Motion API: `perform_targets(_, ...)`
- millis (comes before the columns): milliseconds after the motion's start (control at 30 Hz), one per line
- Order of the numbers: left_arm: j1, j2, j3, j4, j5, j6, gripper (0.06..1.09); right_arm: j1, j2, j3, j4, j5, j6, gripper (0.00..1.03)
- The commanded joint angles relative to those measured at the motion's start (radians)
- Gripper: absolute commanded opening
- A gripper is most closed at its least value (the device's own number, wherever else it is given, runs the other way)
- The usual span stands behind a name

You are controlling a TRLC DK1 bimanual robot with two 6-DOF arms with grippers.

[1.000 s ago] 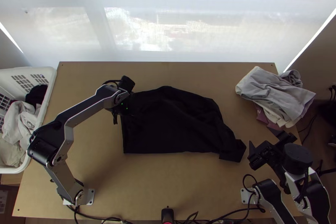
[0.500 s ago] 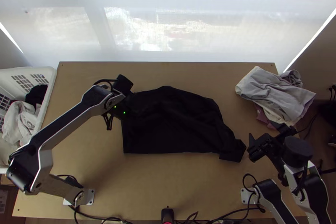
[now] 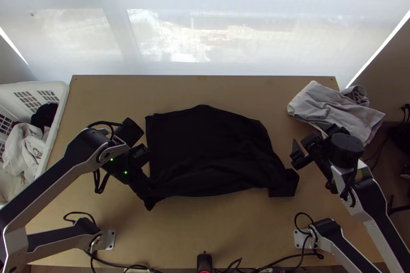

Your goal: Fold the t-shirt

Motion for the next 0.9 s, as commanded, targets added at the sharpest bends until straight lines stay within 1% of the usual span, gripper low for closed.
perform_targets(0,-0.007,-0.049,-0.030,-0.036,0.026,0.009,0.09,0.050,0.200,0.082,0.051,-0.008,0.091,0.98)
perform_targets(200,-0.009,-0.036,-0.027,-0.033,0.031,-0.002,0.09,0.170,0.309,0.098,0.043,-0.022,0.153,0.98)
perform_targets(367,-0.007,-0.029,-0.027,-0.030,0.031,-0.011,0.09,0.238,0.412,0.106,0.048,-0.064,0.179,0.98)
perform_targets(533,-0.006,-0.021,-0.021,-0.027,0.031,-0.019,0.09,0.264,0.532,0.117,0.068,-0.102,0.211,0.98)
perform_targets(867,-0.006,-0.010,-0.010,-0.027,0.031,-0.022,0.09,0.281,0.736,0.144,0.155,-0.130,0.231,0.96)
